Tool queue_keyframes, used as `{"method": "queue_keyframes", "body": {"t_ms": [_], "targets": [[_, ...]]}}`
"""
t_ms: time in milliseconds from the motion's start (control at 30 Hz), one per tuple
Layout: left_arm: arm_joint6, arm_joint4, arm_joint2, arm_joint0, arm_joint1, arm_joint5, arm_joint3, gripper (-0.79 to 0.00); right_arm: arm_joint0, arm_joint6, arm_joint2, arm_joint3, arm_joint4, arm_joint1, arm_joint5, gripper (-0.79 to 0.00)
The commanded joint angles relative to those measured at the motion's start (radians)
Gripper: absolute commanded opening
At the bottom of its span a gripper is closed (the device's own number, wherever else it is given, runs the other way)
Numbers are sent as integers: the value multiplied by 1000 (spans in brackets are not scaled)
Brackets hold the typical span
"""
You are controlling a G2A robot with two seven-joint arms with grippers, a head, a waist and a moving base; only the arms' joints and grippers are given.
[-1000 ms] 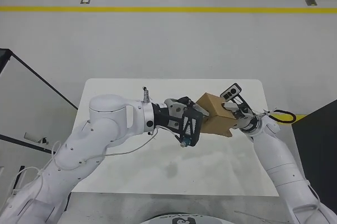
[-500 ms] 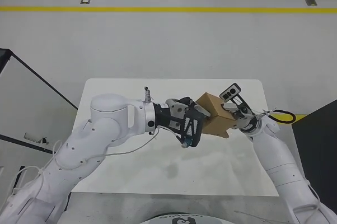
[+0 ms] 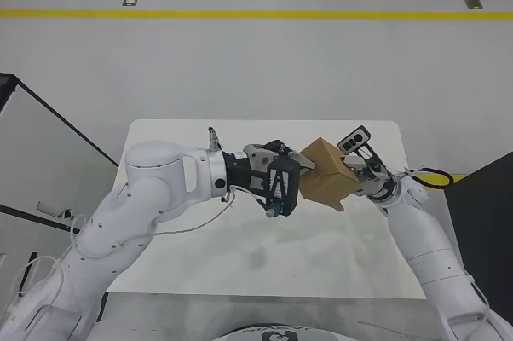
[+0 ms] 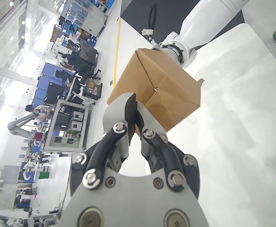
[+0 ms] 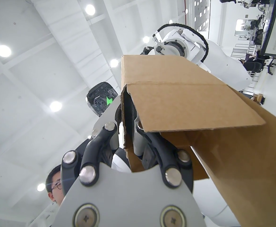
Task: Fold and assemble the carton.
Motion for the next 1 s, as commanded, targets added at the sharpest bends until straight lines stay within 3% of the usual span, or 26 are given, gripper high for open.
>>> {"method": "queue_keyframes", "body": {"t_ms": [0, 267, 500, 533, 567, 967], "targets": [[-1, -1, -2, 1, 0, 2, -1, -785, -1, 0, 2, -1, -2, 2, -4, -785], [-22, -11, -60, 11, 9, -2, -11, -785, -13, 0, 32, -14, -11, 13, -19, -785], [-46, -85, -182, 50, 29, -57, -44, -785, -31, 0, 49, -40, -10, 22, -25, -785], [-56, -93, -197, 56, 31, -66, -52, -422, -31, 0, 49, -40, -10, 22, -25, -785], [-64, -103, -212, 62, 34, -75, -61, 0, -31, 0, 49, -40, -10, 22, -25, -785], [-82, -400, -434, 195, 73, -126, -92, 0, -31, 0, 49, -40, -10, 22, -25, -785]]}}
